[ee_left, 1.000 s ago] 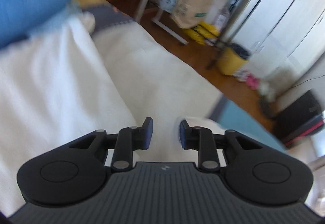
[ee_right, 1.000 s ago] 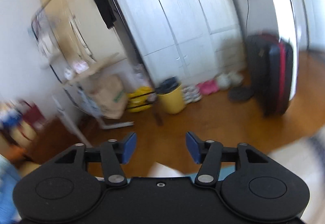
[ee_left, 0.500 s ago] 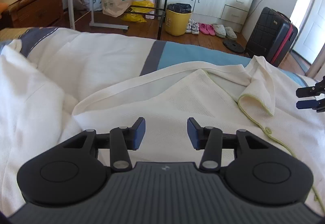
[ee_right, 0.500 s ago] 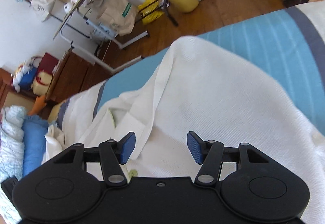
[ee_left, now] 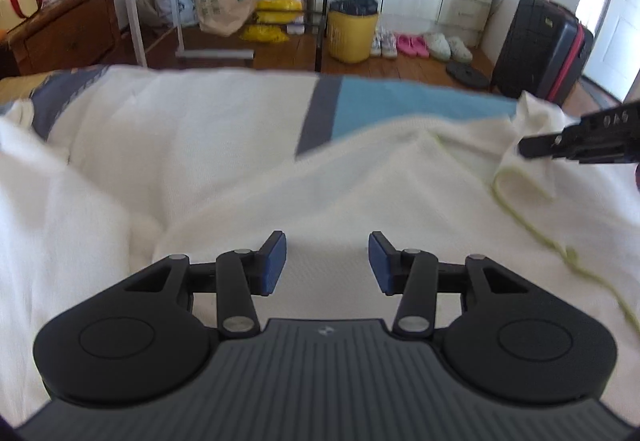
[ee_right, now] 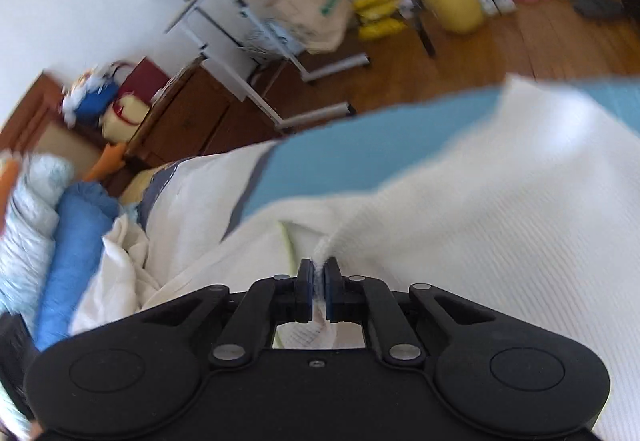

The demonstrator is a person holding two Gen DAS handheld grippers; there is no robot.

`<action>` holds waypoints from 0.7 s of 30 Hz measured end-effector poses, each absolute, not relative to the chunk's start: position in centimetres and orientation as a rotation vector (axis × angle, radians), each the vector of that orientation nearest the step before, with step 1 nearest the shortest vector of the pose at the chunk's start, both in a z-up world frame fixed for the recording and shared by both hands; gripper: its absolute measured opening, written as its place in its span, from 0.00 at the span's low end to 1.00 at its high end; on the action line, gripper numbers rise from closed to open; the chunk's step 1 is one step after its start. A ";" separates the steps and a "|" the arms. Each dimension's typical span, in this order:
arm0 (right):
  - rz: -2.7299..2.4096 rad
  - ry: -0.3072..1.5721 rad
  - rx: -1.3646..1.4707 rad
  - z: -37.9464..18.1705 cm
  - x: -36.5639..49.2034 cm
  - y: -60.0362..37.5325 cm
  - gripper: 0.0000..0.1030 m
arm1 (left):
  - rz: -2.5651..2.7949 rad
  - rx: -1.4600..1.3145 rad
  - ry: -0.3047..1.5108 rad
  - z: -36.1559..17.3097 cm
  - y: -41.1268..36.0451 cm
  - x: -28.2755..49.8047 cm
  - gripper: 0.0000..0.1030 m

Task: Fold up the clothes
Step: 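Grasp the towel edge with the left gripper while the right gripper grasps a corner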

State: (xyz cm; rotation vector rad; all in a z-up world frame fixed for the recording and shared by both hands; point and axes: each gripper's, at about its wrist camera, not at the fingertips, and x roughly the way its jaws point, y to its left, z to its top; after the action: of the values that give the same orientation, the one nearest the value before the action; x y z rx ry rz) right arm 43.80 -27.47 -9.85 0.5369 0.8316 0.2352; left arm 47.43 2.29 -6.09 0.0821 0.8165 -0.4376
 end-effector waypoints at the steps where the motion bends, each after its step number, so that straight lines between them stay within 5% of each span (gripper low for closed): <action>1: 0.237 0.842 0.464 -9.3 44.4 -26.5 0.13 | -0.447 0.075 0.813 -6.1 2.0 48.3 0.43; 6: 0.439 0.933 0.302 -6.5 44.9 -24.5 0.48 | -0.550 0.123 0.909 -7.3 -1.4 52.4 0.44; 9: 0.633 0.881 0.409 -4.3 42.1 -27.2 0.50 | -0.540 0.197 0.950 -8.2 -1.7 54.2 0.44; 17: -0.061 0.733 0.451 -5.2 41.5 -39.9 0.56 | -0.677 0.159 0.921 -8.8 -0.9 54.8 0.44; 21: -0.162 0.807 0.373 -6.7 43.4 -42.1 0.56 | -0.724 0.196 0.899 -9.5 -1.4 53.8 0.39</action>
State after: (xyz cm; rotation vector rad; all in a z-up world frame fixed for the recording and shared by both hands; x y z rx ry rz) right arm 43.42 -42.07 -6.72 0.3729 0.8072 -0.1620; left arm 53.83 -1.44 -9.47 0.1963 0.8990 -0.7236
